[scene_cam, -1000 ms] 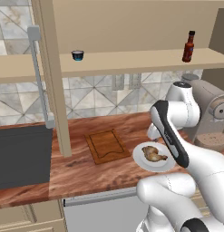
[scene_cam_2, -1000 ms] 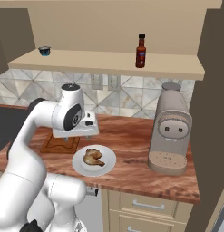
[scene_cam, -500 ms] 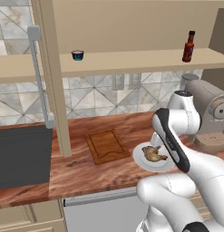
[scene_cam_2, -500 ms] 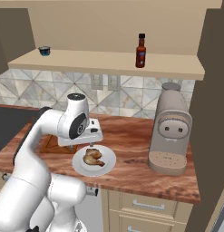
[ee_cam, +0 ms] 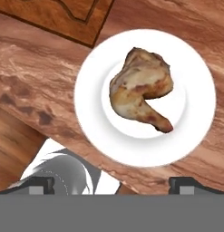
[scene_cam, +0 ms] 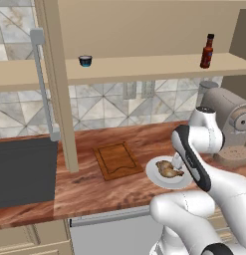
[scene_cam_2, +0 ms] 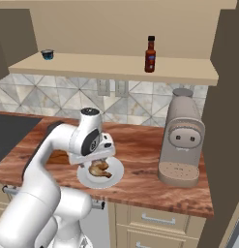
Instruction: Pick the chicken drumstick from the plate and place it on the cutting board. Then pick the condiment bottle from the cabinet and place it next to the cutting board.
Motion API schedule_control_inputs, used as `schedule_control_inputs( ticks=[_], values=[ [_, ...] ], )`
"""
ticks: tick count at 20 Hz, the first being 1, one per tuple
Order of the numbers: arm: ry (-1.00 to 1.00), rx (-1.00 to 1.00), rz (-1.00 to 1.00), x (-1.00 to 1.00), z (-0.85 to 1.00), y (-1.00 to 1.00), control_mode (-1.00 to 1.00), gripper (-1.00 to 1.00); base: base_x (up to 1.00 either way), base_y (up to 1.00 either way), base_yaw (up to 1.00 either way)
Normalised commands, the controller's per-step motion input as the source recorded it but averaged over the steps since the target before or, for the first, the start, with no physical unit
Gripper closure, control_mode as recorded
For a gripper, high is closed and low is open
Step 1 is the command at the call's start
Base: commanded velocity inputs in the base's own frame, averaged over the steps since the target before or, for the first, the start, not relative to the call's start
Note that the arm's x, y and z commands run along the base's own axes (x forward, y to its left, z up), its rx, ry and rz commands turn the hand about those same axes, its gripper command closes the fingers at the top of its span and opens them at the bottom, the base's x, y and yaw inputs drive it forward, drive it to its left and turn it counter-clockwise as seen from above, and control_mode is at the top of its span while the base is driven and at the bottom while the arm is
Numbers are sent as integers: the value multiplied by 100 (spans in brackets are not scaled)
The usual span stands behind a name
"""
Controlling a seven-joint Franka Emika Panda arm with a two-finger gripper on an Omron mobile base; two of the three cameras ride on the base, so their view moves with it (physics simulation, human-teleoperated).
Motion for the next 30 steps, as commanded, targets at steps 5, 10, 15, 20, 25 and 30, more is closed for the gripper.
schedule_control_inputs(
  ticks=[5,10,15,20,25,30],
  values=[
    [0,0,12,9,-27,-12,-100,-100,0,0,0],
    [0,0,11,15,-23,-7,-100,-100,0,0,0],
    [0,0,11,19,-24,-9,-100,-100,0,0,0],
    [0,0,10,25,-23,-12,-100,-100,0,0,0],
    [0,0,7,36,-22,-4,-100,-100,0,0,0],
    [0,0,6,21,-21,0,-100,-100,0,0,0]
  ],
)
